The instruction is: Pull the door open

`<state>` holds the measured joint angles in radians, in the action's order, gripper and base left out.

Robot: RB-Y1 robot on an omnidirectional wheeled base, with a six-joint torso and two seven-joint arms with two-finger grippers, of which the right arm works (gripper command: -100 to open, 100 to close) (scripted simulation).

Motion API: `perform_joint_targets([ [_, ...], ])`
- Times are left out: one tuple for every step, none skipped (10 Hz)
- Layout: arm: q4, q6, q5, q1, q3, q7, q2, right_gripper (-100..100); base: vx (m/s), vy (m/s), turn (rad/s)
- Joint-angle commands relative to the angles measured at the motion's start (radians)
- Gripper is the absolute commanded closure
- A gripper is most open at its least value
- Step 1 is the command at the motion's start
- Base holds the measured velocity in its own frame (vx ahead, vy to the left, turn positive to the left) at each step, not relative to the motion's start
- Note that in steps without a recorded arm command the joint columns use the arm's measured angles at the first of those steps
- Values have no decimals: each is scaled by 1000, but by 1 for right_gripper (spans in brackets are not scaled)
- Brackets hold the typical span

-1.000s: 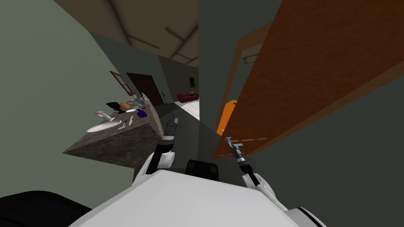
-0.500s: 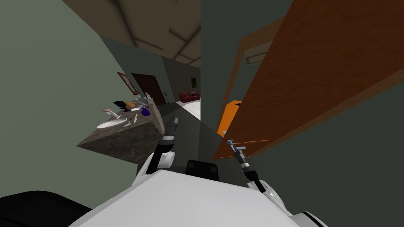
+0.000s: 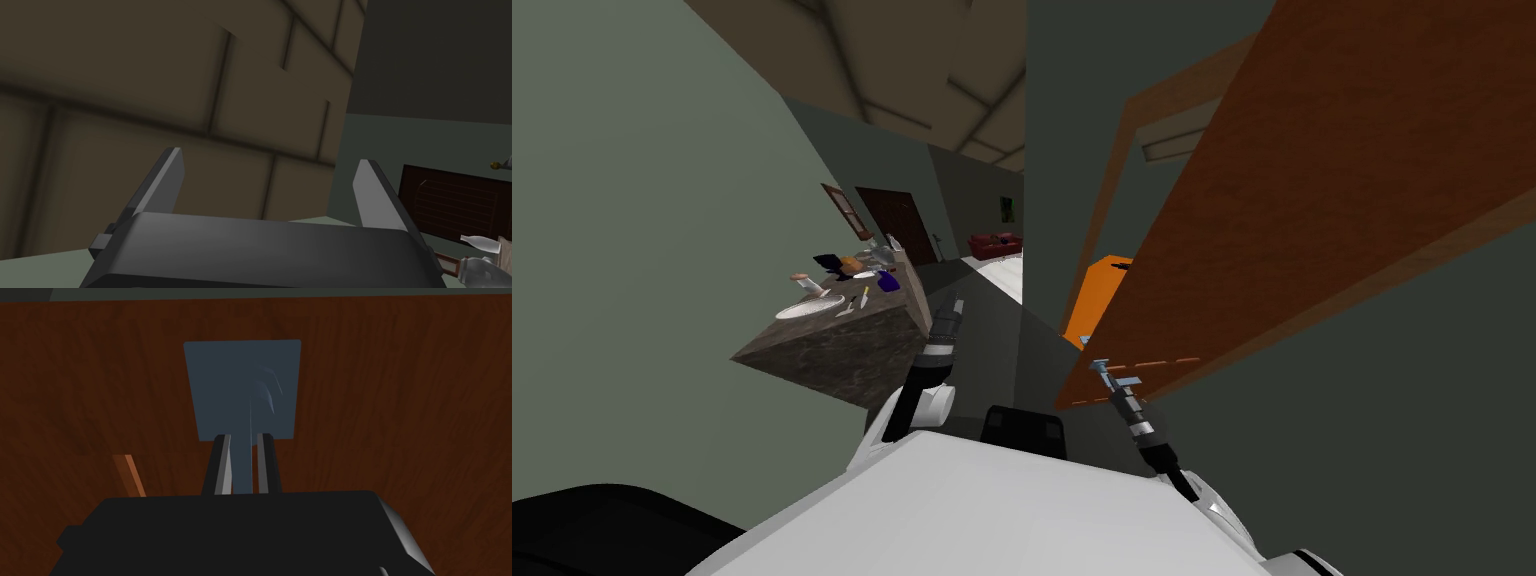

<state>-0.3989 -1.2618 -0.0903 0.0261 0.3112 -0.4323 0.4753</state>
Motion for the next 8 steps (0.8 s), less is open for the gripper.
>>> perform_joint_targets([
  [-24,-21,2,-35,9,-5,9,100,-60,-43,66],
  [-24,-21,2,-35,9,-5,9,100,-39,-26,-20],
  [-12,-53,2,-48,14,-11,19,100,-48,-24,61],
  [0,-80,2,-60,19,-16,29,100,-63,-42,118],
  [11,-111,2,-71,24,-22,38,100,-71,-57,106],
  [21,-135,2,-82,28,-26,46,100,-77,-74,76],
  [29,-156,2,-90,32,-30,54,100,-78,-71,76],
  [36,-171,2,-97,34,-33,59,100,-77,-87,62],
])
